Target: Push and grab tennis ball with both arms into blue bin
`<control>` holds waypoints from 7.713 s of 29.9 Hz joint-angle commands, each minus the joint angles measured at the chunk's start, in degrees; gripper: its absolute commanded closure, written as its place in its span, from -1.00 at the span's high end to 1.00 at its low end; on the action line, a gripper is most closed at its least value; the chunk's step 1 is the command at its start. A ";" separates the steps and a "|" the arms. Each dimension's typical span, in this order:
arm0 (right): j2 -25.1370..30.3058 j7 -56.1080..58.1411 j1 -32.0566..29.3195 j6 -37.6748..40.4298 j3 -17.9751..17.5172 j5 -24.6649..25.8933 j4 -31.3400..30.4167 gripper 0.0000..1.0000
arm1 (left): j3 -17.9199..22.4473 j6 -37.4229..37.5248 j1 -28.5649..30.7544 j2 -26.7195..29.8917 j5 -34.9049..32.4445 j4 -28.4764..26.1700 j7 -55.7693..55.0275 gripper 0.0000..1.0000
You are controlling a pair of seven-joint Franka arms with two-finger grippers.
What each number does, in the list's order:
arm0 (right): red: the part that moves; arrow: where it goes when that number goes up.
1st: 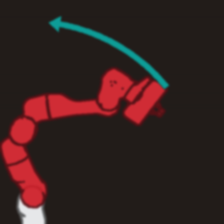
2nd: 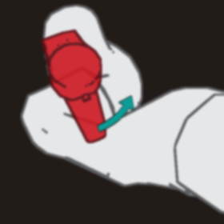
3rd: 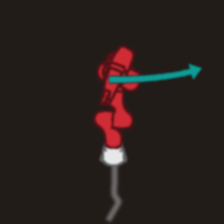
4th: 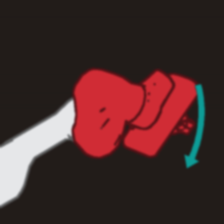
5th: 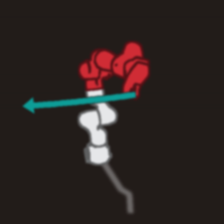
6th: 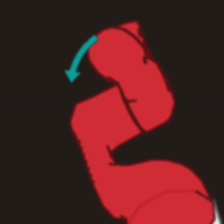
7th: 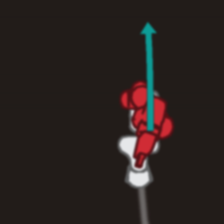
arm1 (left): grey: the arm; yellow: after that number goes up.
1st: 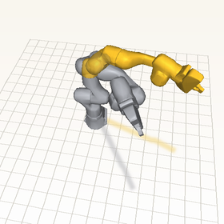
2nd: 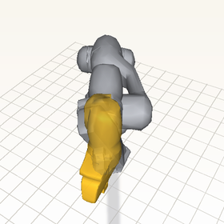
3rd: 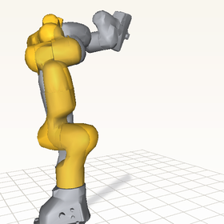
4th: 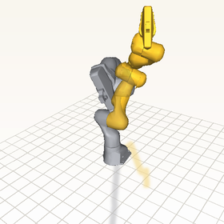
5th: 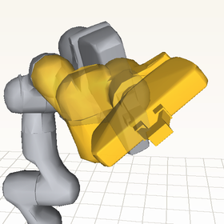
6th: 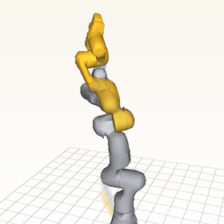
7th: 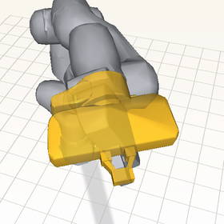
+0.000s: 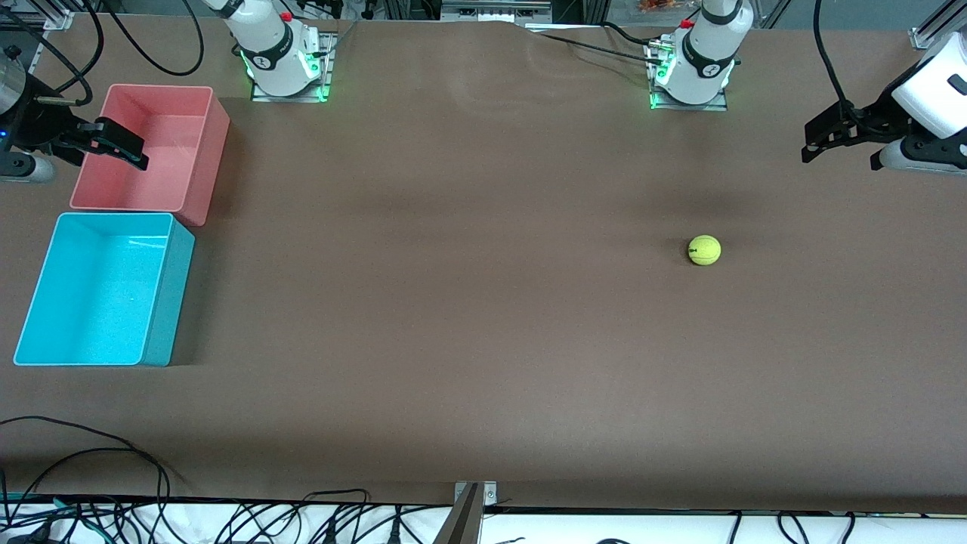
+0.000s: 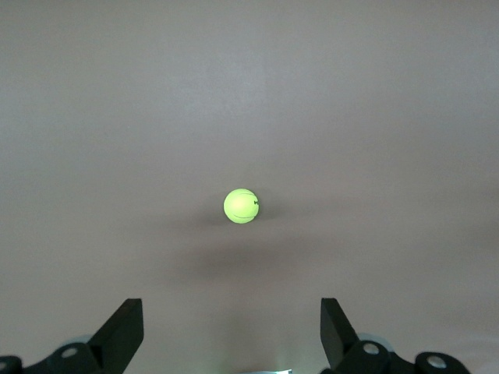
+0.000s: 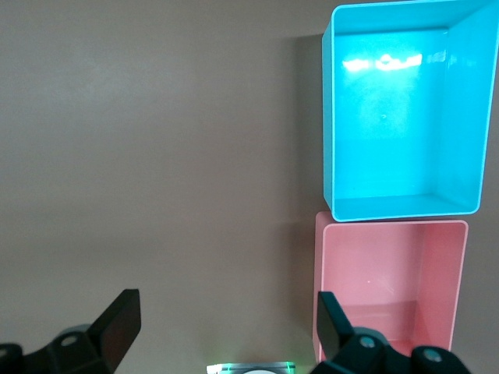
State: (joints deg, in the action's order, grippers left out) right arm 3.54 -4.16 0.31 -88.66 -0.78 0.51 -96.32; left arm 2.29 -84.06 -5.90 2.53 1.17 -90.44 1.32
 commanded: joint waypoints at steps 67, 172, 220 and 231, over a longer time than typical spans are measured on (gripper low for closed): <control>1.03 -0.32 0.31 1.04 -0.54 -0.86 -0.27 1.00 | -0.18 2.23 0.89 -2.18 -1.35 1.67 1.50 1.00; 0.94 -0.41 0.31 0.60 -0.54 -0.86 -0.27 1.00 | -0.27 -44.70 6.96 -8.94 -5.74 -39.91 48.33 -1.00; 0.94 -0.41 0.31 0.69 -0.54 -0.86 -0.27 1.00 | -5.45 -60.08 9.24 -21.33 3.21 -42.02 81.40 -1.00; 0.94 -0.41 0.31 0.69 -0.54 -0.86 -0.27 1.00 | -17.84 -60.96 6.43 -22.57 2.35 -40.96 48.18 -1.00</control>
State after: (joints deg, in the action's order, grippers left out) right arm 3.66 -4.22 0.43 -88.32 -1.39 0.49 -96.32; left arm -11.83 -145.01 2.41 -20.49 4.48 -132.27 63.51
